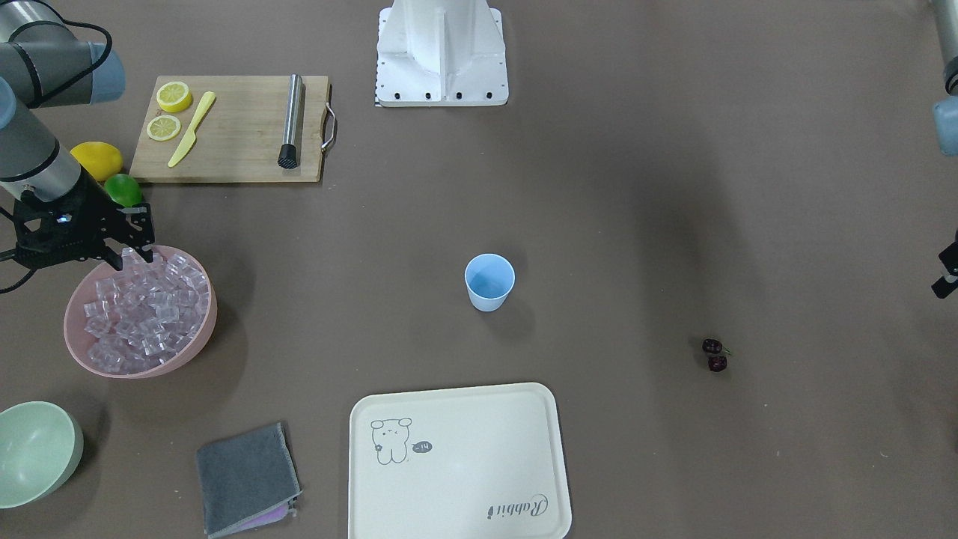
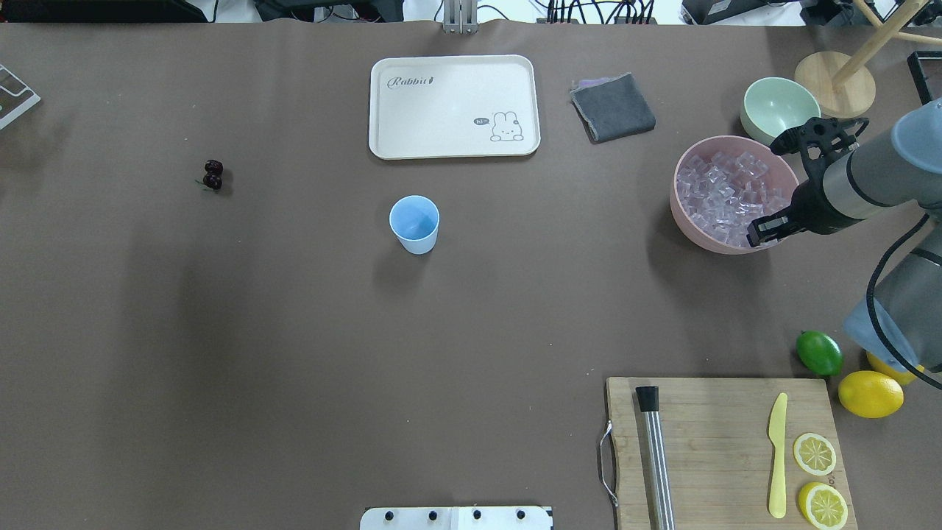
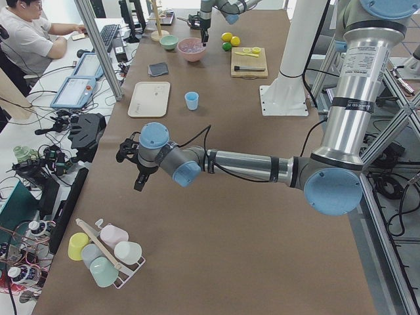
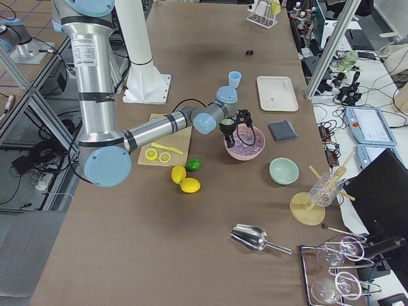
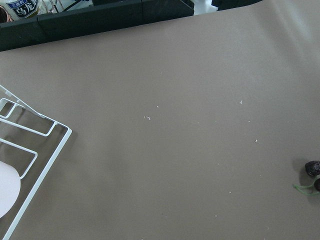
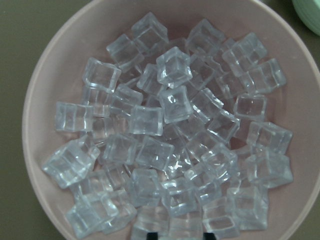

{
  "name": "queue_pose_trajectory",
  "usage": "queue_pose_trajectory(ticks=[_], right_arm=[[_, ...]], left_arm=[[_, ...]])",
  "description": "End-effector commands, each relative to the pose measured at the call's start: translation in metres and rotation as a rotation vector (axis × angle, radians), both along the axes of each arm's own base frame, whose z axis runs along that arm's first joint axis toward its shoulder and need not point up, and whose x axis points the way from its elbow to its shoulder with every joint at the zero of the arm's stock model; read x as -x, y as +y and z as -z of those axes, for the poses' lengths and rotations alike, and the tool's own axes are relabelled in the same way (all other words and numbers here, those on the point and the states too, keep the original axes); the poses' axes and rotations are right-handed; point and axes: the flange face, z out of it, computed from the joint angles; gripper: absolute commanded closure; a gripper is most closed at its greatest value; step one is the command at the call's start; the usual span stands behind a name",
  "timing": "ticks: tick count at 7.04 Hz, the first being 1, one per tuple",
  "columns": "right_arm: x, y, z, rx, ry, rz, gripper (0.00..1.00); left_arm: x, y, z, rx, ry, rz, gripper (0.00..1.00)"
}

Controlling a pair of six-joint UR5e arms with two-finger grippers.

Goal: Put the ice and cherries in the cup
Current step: 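Reach the right gripper into the pink bowl and grasp an ice cube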

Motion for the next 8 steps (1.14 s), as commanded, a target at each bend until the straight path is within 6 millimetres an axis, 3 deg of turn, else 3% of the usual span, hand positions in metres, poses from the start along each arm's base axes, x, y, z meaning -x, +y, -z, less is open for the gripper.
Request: queue_pose_trajectory(ticks=[1, 2, 3, 5, 6, 7, 8], right_arm=[[-0.001, 0.000, -0.002, 0.004, 0.004, -0.002, 0.84], [-0.002, 0.001, 0.001, -0.003, 0.000, -0.003, 1.00], [-0.002, -0.001, 0.004, -0.007, -0.003, -0.008, 1.00], [0.004, -0.015, 0.050, -0.019, -0.038, -0.014, 1.00], [0.022, -0.038, 0.114, 0.028, -0.044, -0.047, 1.00], [0.063, -0.039, 0.179, 0.085, -0.077, -0.079, 1.00], [0.124, -0.019, 0.239, 0.140, -0.125, -0.128, 1.00]], left_arm=[[-0.001, 0.000, 0.000, -0.002, 0.002, 0.001, 0.03], [-0.005, 0.000, -0.002, -0.006, 0.004, -0.004, 0.03], [-0.005, 0.000, -0.001, -0.007, 0.004, -0.004, 0.03], [-0.006, 0.001, 0.001, -0.011, 0.006, -0.006, 0.03], [-0.007, 0.001, 0.000, -0.011, 0.006, -0.008, 0.03], [-0.008, -0.001, 0.003, -0.011, 0.008, -0.005, 0.03], [-0.015, -0.002, 0.004, -0.012, 0.003, -0.008, 0.03]])
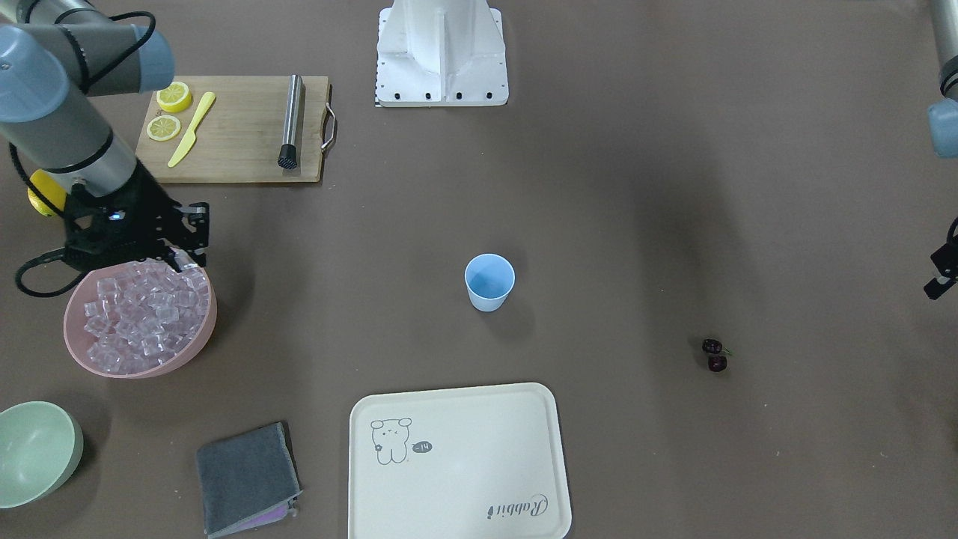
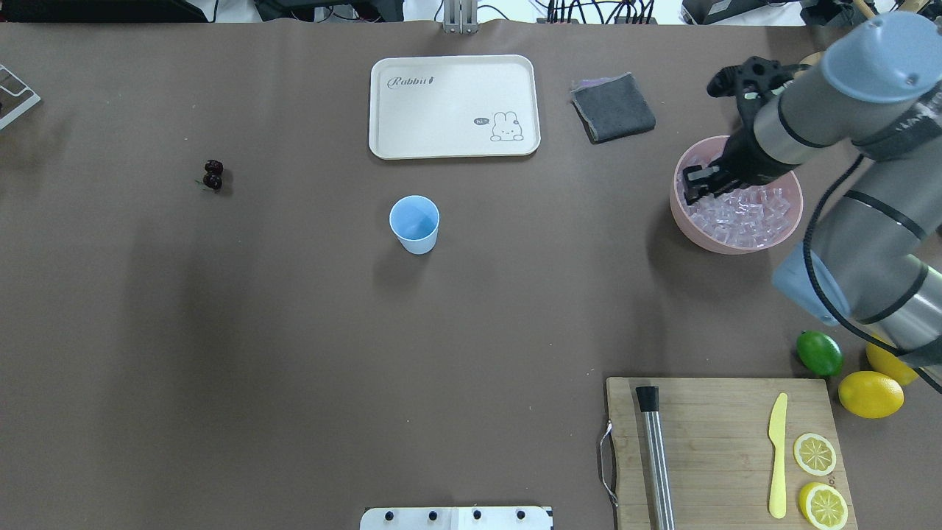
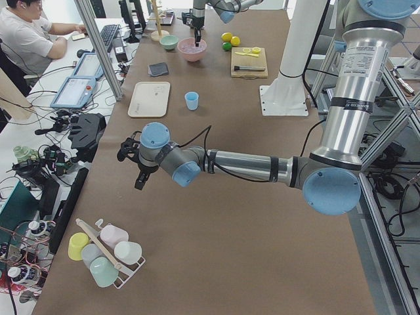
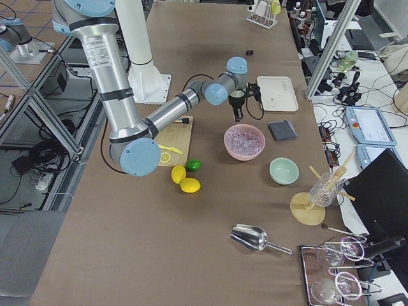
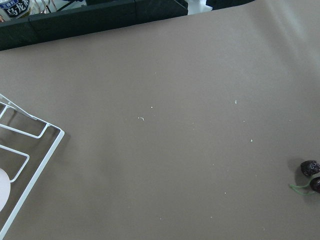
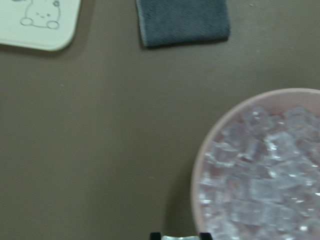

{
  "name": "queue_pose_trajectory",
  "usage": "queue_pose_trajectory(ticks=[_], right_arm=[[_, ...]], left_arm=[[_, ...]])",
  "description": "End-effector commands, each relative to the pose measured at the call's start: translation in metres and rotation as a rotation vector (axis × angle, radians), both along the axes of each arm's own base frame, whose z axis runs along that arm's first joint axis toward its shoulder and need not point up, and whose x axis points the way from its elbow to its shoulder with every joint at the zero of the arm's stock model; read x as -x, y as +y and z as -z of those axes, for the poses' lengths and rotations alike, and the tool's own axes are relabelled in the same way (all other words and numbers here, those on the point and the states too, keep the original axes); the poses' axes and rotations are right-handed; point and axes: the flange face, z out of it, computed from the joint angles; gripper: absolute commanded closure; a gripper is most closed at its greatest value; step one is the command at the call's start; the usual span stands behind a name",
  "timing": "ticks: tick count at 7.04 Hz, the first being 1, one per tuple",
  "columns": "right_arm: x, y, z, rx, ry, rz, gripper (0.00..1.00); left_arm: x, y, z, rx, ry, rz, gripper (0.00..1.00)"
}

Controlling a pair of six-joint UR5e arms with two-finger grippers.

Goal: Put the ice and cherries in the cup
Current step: 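Carry the ice cube with the right gripper over the blue cup and release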

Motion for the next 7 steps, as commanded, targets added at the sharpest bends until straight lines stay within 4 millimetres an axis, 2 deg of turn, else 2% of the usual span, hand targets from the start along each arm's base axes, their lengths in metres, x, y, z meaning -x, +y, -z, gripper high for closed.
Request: queue_pose_trajectory(ticks=[1, 2, 3, 4, 5, 6, 7], right_arm=[[0.110, 0.035, 0.123, 0.065, -0.075, -0.095, 1.00], [0.162, 0.045, 0.169, 0.089, -0.095, -0.131, 1.00], [0.223, 0.054, 0.205, 0.098, -0.078, -0.177, 1.00], [0.250, 0.057, 0.235, 0.085, -0.078, -0.195, 1.00], [0.259, 0.056, 0.235, 0.085, -0.070, -0.192, 1.00], [0.274, 0.049, 0.250, 0.080, -0.057, -0.202, 1.00], [0.276, 0.046, 0.246, 0.077, -0.048, -0.201, 1.00]], left_arm=[[-0.015, -0.005, 0.006, -0.009, -0.006, -0.013, 0.03], [-0.029, -0.007, 0.012, -0.018, -0.004, -0.034, 0.03], [-0.050, -0.005, 0.015, -0.023, -0.002, -0.069, 0.03], [-0.060, -0.005, 0.020, -0.033, -0.001, -0.082, 0.03], [-0.067, -0.003, 0.020, -0.032, -0.001, -0.094, 0.03], [-0.089, -0.003, 0.026, -0.042, 0.001, -0.129, 0.03], [-0.092, -0.003, 0.027, -0.044, 0.001, -0.132, 0.03]])
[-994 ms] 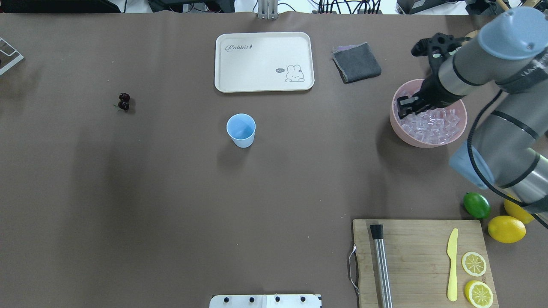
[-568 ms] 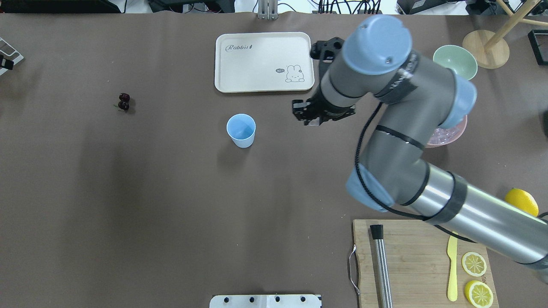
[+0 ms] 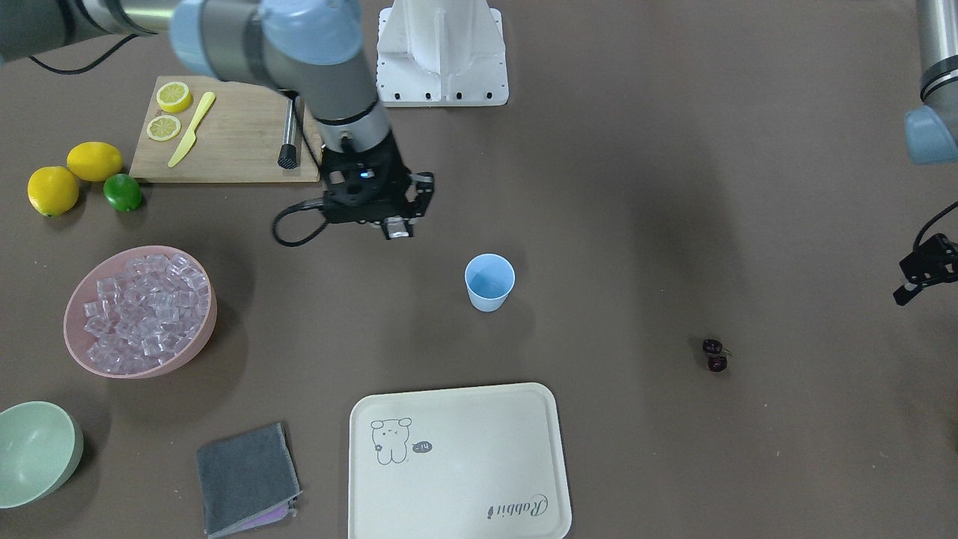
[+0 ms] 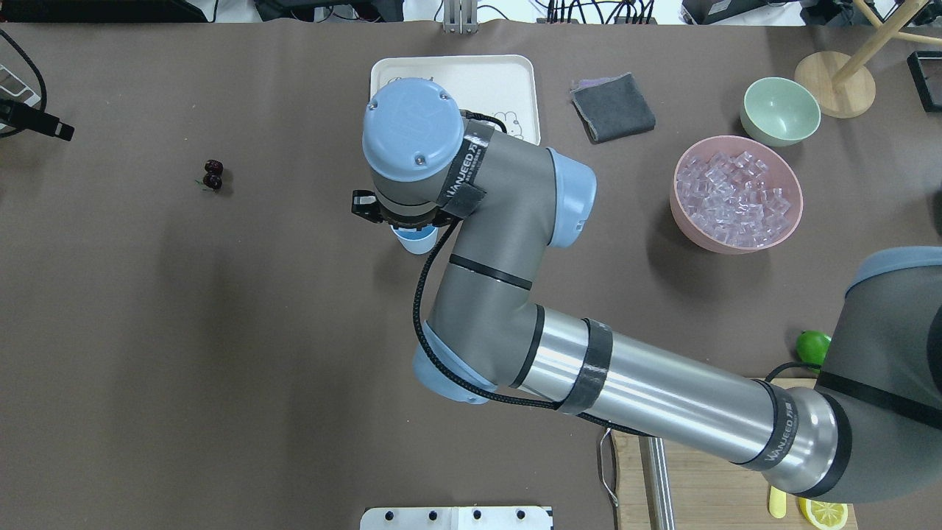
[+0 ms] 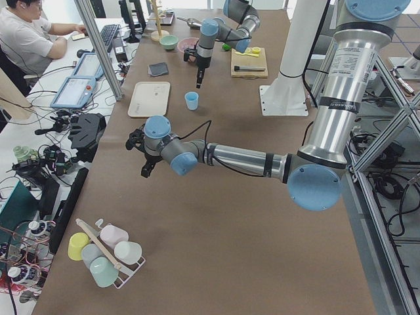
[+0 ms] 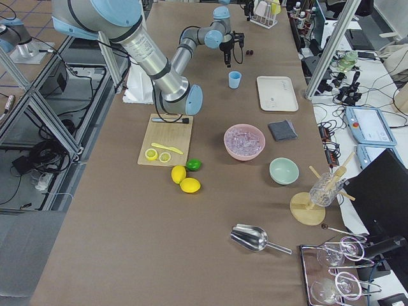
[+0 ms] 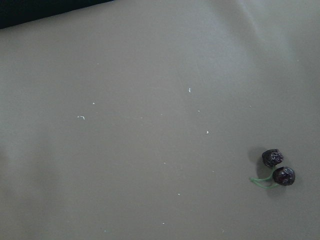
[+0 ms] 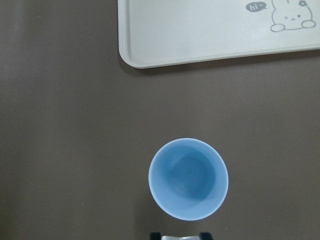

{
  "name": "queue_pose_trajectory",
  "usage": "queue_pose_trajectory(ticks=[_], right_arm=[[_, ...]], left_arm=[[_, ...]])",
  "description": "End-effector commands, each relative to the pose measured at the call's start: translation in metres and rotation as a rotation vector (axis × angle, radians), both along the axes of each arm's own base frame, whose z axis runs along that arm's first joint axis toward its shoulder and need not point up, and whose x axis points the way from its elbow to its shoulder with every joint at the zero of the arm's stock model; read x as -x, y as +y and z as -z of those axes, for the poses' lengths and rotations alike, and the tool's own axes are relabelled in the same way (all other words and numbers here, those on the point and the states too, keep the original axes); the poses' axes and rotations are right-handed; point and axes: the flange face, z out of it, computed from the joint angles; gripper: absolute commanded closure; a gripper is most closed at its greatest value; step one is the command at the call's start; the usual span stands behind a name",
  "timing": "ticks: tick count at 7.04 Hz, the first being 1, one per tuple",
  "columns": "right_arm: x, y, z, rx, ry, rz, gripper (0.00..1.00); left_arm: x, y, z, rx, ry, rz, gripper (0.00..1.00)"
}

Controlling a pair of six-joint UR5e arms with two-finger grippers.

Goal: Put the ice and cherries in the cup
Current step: 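Carry the ice cube with the right gripper over the blue cup and release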

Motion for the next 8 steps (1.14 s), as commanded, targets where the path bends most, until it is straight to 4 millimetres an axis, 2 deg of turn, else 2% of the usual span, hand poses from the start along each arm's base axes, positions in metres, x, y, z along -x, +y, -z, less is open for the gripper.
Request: queue_pose_trajectory(ticks=[1, 5, 7, 8], right_arm=[[0.013, -0.009, -0.003, -0.006, 0.034, -0.011, 1.00], [0.024, -0.036, -0.022, -0.046, 0.005, -0.057, 0.99], [0.026, -0.037, -0.032, -0.038, 0.013, -0.063, 0.67], [0.026, -0.037, -0.034, -0.036, 0.016, -0.064, 0.42]], left_arm=[[-0.012, 0.000, 0.001, -0.003, 0.000, -0.019, 0.03], [-0.017, -0.001, 0.009, -0.015, 0.005, -0.026, 0.03], [-0.021, -0.001, 0.010, -0.016, 0.005, -0.032, 0.03], [-0.021, -0.001, 0.011, -0.018, 0.006, -0.032, 0.03]])
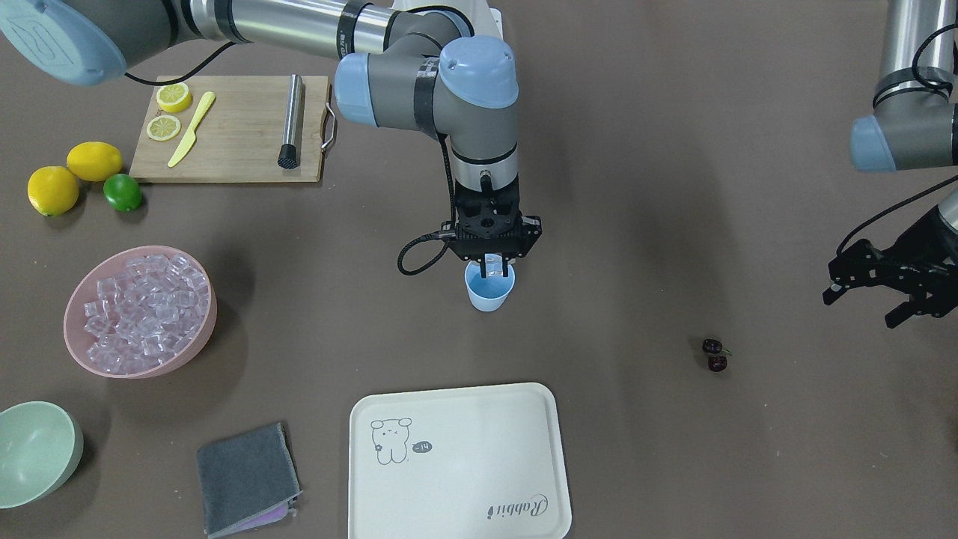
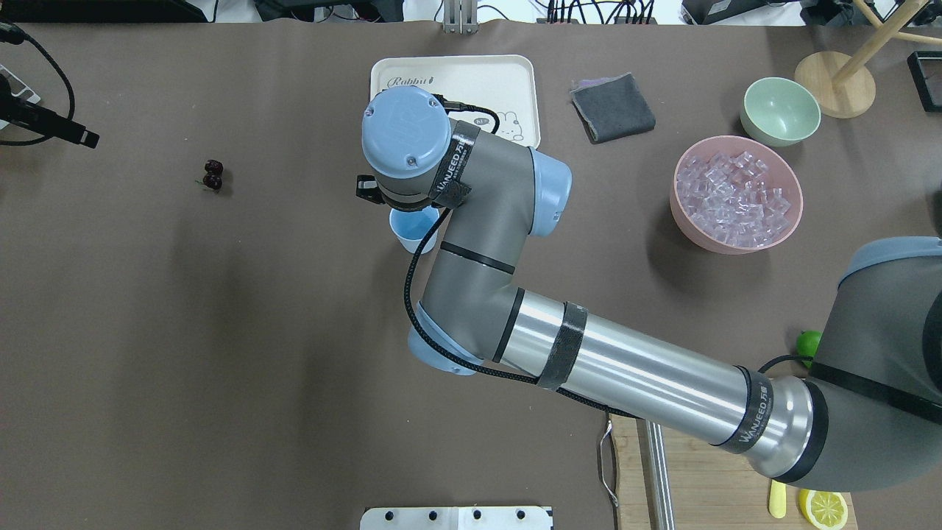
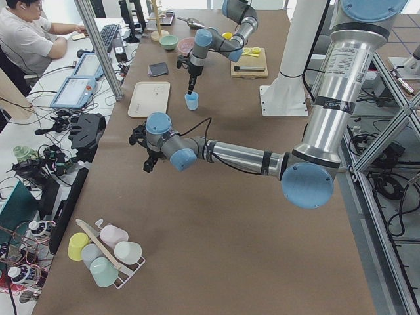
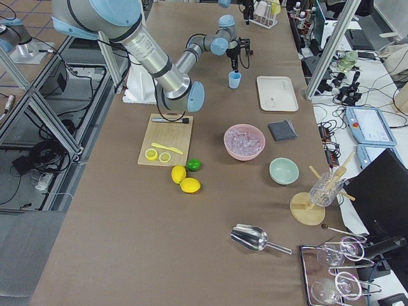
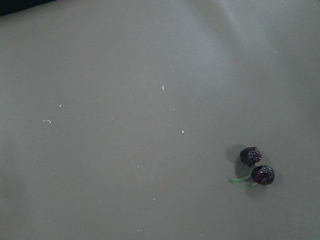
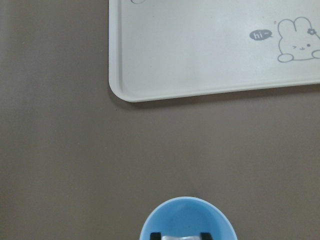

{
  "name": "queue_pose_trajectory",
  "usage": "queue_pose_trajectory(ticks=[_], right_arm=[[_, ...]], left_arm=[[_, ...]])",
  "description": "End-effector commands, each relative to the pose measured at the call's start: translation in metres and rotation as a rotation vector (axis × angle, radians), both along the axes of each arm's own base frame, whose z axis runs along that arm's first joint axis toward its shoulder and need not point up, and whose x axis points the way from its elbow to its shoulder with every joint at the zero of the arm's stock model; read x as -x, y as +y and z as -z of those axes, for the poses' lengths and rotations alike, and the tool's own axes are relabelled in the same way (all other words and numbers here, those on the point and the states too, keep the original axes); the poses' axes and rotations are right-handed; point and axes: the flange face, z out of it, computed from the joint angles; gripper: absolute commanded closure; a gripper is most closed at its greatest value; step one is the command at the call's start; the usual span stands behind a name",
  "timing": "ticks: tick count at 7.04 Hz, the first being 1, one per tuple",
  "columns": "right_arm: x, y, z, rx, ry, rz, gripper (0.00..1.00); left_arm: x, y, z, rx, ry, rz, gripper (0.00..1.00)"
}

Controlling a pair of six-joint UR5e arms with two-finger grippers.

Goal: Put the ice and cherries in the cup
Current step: 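Carry the ice cube with the right gripper over the blue cup and release, then move the right gripper back to the pink ice bowl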

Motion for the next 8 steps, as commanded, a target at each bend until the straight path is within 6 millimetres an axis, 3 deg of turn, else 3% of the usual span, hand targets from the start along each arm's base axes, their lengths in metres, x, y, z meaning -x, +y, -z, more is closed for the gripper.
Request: queue_pose_trajectory(ticks=[1, 3, 4, 5, 6, 7, 8], right_arm=[[0.001, -0.001, -0.003, 0.006, 0.001, -0.020, 0.01], [-0.006, -0.005, 0.006, -0.001, -0.013, -0.037, 0.01], [-0.040, -0.016, 0.018, 0.020, -0.056, -0.021, 0.01], [-0.088, -0.024, 0.002, 0.072, -0.065, 0.016, 0.01], [-0.142, -0.012, -0.038, 0.031, -0.040, 0.081, 0.01], [-0.192, -0.001, -0.091, -0.036, 0.012, 0.132, 0.01], [-0.224, -0.001, -0.146, -0.061, 0.071, 0.187, 0.01]], left_arm=[[-0.001, 0.000, 0.000, 0.000, 0.000, -0.002, 0.03], [-0.001, 0.001, 0.001, -0.001, 0.000, -0.002, 0.03], [-0.001, 0.000, -0.001, 0.002, -0.001, -0.002, 0.03], [-0.001, 0.000, 0.000, -0.001, 0.000, -0.002, 0.03], [-0.002, 0.001, 0.001, -0.003, 0.001, -0.003, 0.03], [-0.001, 0.002, -0.002, -0.010, 0.005, -0.002, 0.03], [0.000, 0.005, -0.004, -0.017, 0.008, -0.002, 0.03]])
